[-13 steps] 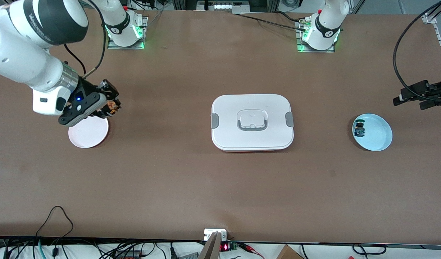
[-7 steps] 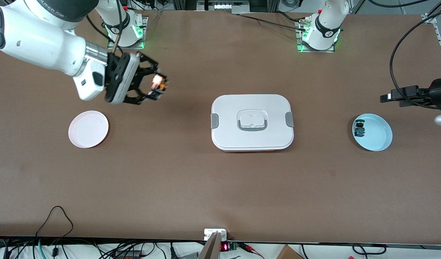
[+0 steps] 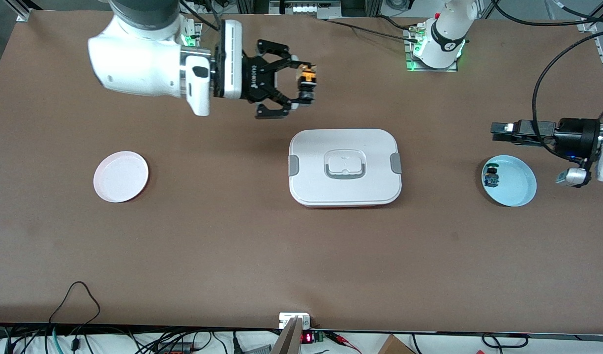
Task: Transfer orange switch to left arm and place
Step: 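Lift the switch over the box with the right gripper while the left gripper approaches, then grasp the switch with the left gripper beside the right gripper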
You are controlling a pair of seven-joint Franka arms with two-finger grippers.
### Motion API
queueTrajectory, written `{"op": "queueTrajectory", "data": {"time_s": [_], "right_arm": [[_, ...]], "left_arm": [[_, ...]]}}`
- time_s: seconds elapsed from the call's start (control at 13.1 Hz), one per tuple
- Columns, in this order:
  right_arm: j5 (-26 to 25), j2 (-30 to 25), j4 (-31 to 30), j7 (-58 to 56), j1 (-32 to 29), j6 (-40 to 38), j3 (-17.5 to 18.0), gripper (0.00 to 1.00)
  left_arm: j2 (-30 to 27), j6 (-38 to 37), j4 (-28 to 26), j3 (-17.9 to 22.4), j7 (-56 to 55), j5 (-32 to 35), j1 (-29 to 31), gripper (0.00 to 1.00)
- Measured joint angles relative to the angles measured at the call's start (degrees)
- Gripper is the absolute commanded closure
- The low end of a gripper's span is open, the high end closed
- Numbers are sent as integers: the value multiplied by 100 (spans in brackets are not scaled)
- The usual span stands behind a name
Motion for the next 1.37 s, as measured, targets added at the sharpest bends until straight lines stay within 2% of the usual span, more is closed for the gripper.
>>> {"op": "queueTrajectory", "data": {"time_s": [0.23,0.38,0.53,0.69,0.92,1.15,1.37], "right_arm": [[1074,254,0,-909,265,303,-2,92],[1819,384,0,-1403,453,499,-2,92],[2360,481,0,-1757,612,612,-1,92],[2552,528,1,-1918,648,626,-4,91],[2568,532,6,-1928,647,626,-28,92],[2568,533,9,-1932,648,626,-34,92],[2568,533,10,-1934,652,626,-33,92]], "left_arm": [[-1,59,-686,-161,2,-1082,-2,0],[-83,544,-880,-632,11,-1300,-4,0],[-341,1245,-928,-1213,-37,-1414,-20,0],[-590,1746,-1031,-1616,-268,-1754,-42,0],[-902,2109,-1156,-2022,-542,-1859,-42,0],[-1308,2627,-1588,-2503,-578,-2109,-52,0],[-1645,2851,-2044,-2581,-576,-2938,-50,0]]}}
